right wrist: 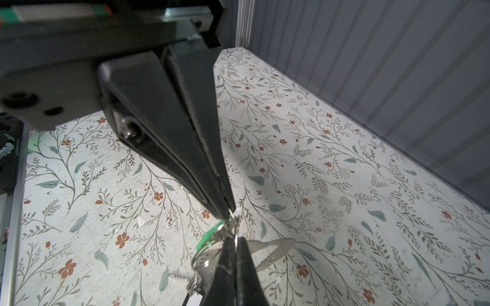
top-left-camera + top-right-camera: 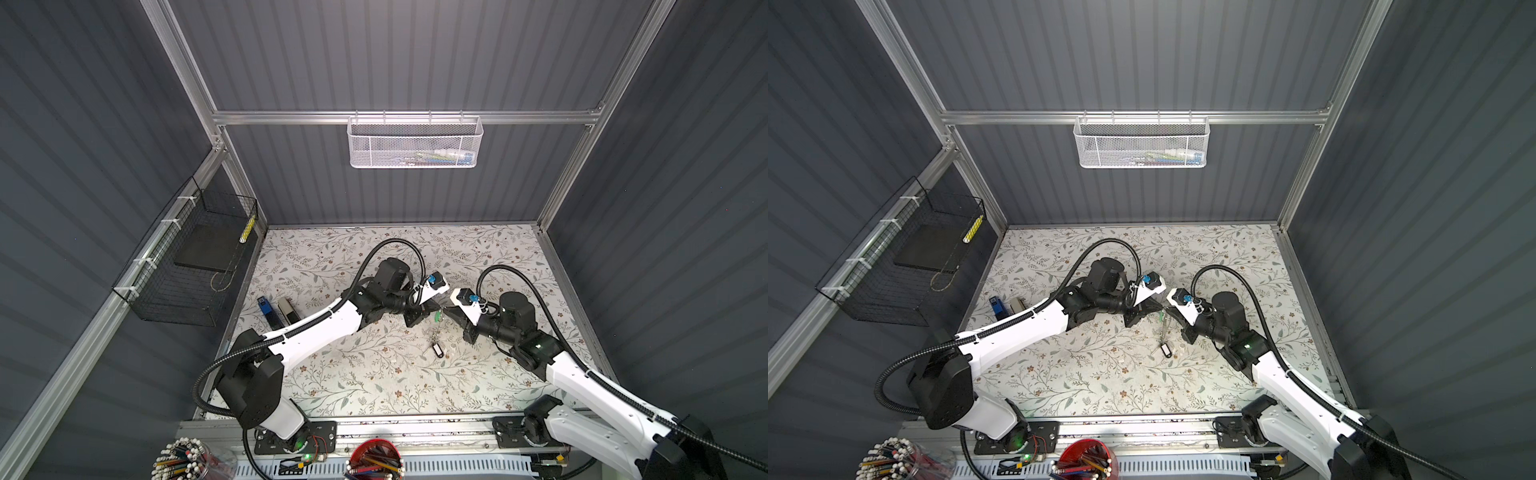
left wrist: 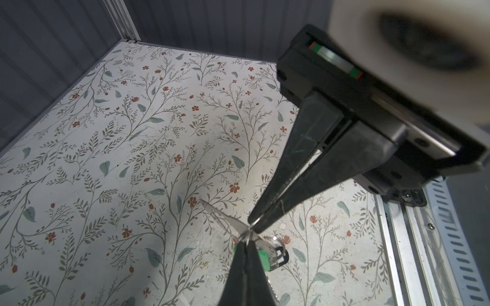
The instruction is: Put the keys on the keyring
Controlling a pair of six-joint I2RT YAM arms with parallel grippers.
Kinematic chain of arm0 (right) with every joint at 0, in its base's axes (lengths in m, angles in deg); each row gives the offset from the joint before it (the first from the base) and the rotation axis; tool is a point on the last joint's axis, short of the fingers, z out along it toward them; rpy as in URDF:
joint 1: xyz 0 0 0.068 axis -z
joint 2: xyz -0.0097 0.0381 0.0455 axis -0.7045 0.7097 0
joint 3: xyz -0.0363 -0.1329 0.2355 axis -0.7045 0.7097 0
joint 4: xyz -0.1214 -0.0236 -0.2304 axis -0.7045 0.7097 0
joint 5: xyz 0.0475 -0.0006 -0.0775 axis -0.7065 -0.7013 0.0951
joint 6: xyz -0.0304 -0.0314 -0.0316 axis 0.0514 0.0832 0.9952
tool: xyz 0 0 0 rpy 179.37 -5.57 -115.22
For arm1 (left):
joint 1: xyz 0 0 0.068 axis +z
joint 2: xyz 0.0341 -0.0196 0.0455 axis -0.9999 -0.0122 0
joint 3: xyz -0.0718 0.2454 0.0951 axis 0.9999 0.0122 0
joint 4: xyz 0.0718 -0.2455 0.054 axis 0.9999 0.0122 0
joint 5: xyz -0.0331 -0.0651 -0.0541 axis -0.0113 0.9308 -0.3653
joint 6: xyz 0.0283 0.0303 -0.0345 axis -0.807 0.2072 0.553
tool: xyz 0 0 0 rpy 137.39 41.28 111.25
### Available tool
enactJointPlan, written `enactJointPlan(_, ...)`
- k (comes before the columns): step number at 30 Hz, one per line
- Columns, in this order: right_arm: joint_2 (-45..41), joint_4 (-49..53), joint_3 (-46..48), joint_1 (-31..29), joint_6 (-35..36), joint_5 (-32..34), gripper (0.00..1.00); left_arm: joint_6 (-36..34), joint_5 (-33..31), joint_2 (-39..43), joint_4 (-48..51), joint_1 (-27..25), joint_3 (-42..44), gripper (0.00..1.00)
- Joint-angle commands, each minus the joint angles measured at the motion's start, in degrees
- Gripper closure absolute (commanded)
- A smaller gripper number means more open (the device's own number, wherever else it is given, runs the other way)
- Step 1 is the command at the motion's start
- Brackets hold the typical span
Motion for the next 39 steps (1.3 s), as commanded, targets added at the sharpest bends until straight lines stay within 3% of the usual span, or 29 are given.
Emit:
enactJointPlan(1, 0.0, -1.7, -0.6, -1.3, -1.6, -0.3, 1.00, 4.2, -4.7, 0.8, -5.4, -0.5, 0.8, 1.00)
enactJointPlan(15, 1.8, -0.9, -2.0, -3.8, -5.7, 6.8, 1.00, 13.5, -16.3, 2.0, -14.0, -2.8, 3.7, 1.00)
enactJointPlan(24, 4.0, -1.9, -2.9, -5.9, -9.1, 8.6, 1.00, 17.2, -17.5, 1.7, -18.4, -2.9, 4.4, 1.00)
enactJointPlan(31, 1.7, -3.3, -0.3, -7.1, -9.0, 10.4, 1.00, 18.7, -21.4, 3.8, -18.5, -2.9, 6.1, 1.00)
enactJointPlan(39, -2.1, -7.2, 3.0, -7.1, -7.7, 12.2, 1.00, 20.6, -20.8, 4.9, -17.8, -2.0, 7.3, 1.00)
